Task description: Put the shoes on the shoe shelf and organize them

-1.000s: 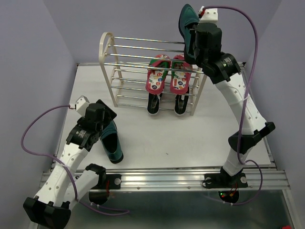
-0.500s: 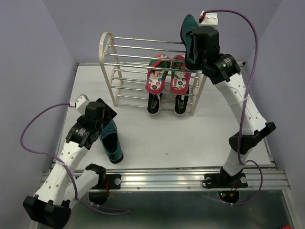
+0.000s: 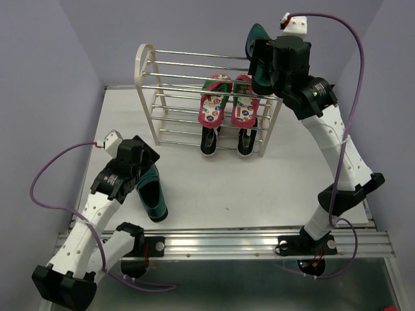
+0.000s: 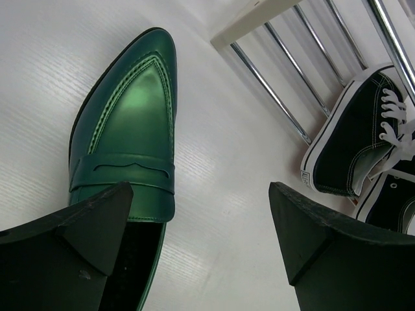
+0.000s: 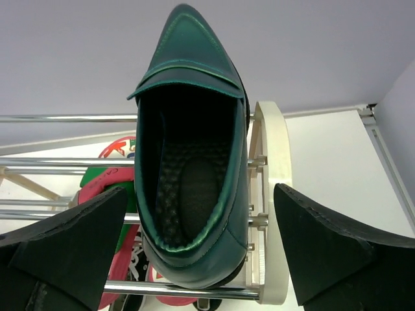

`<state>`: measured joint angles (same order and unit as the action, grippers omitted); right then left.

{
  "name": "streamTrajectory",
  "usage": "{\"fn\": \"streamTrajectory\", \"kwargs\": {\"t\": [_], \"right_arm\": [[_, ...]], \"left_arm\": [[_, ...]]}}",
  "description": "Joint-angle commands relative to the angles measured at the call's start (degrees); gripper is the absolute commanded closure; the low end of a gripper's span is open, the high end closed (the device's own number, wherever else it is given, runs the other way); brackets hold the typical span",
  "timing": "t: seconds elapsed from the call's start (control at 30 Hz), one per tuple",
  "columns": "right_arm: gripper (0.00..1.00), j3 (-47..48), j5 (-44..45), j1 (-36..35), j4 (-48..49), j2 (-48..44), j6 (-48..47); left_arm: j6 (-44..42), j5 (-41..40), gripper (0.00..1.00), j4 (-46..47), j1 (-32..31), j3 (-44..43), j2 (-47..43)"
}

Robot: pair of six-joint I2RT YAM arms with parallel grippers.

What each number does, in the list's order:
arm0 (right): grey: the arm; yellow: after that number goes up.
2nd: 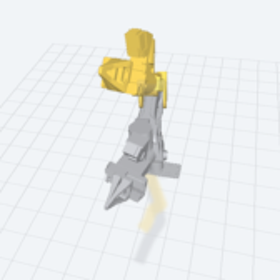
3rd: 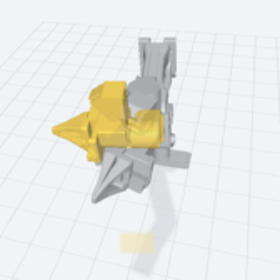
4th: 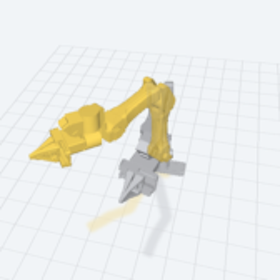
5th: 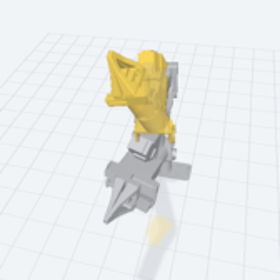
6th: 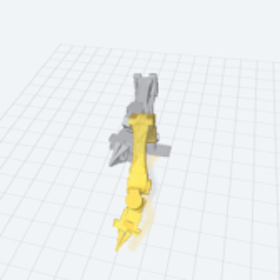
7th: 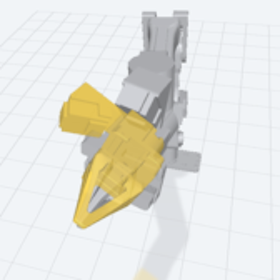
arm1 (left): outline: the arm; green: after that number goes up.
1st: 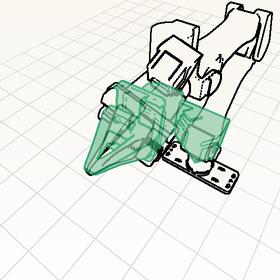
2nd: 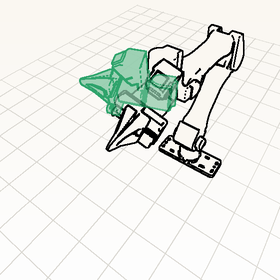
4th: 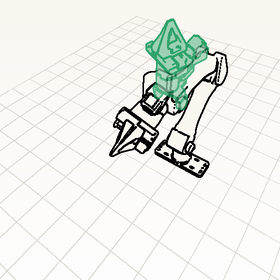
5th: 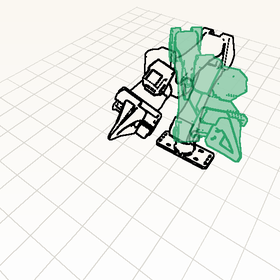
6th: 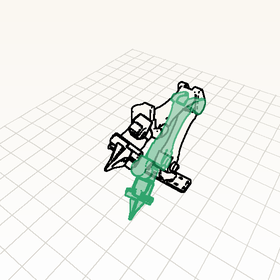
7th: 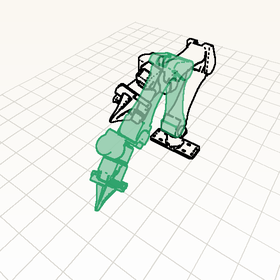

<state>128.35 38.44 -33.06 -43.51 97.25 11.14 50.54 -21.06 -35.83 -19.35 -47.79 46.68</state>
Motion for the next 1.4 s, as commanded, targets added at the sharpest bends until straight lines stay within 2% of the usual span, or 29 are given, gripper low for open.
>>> {"fn": "streamTrajectory", "kwargs": {"t": [0.0,0.23,0.47,0.53,0.8,1.03,1.27,1.37], "right_arm": [[0.00,-0.47,-2.30,-0.16,5.45,-4.08,-2.61],[0.00,-5.38,-12.85,-0.16,8.87,-8.74,-7.27],[0.00,-23.83,-21.64,-0.16,15.02,-22.51,-6.22],[0.00,-29.27,-21.74,-0.16,16.34,-25.08,-5.17],[0.00,-37.55,-11.19,-0.16,16.44,-30.89,0.03],[0.00,-39.93,-10.49,-0.16,16.70,-31.07,0.64],[0.00,-41.96,-9.87,-0.16,17.49,-31.42,0.82],[0.00,-42.13,-9.61,-0.16,17.58,-31.42,0.82]], "left_arm": [[0.96,0.05,0.01,-0.55,0.46,0.33,-1.06],[2.63,-0.65,0.01,-5.73,0.46,0.06,-0.53],[6.05,0.05,0.01,-11.45,0.46,1.99,-2.29],[6.58,0.75,0.01,-11.36,0.46,3.57,-3.16],[8.35,8.57,0.01,-9.34,0.37,8.94,-2.73],[9.92,7.62,0.01,-8.64,-0.24,9.21,-0.54],[13.62,2.60,0.02,-2.50,-2.00,10.79,4.73],[11.51,3.39,0.09,0.84,-2.44,10.61,7.28]]}}
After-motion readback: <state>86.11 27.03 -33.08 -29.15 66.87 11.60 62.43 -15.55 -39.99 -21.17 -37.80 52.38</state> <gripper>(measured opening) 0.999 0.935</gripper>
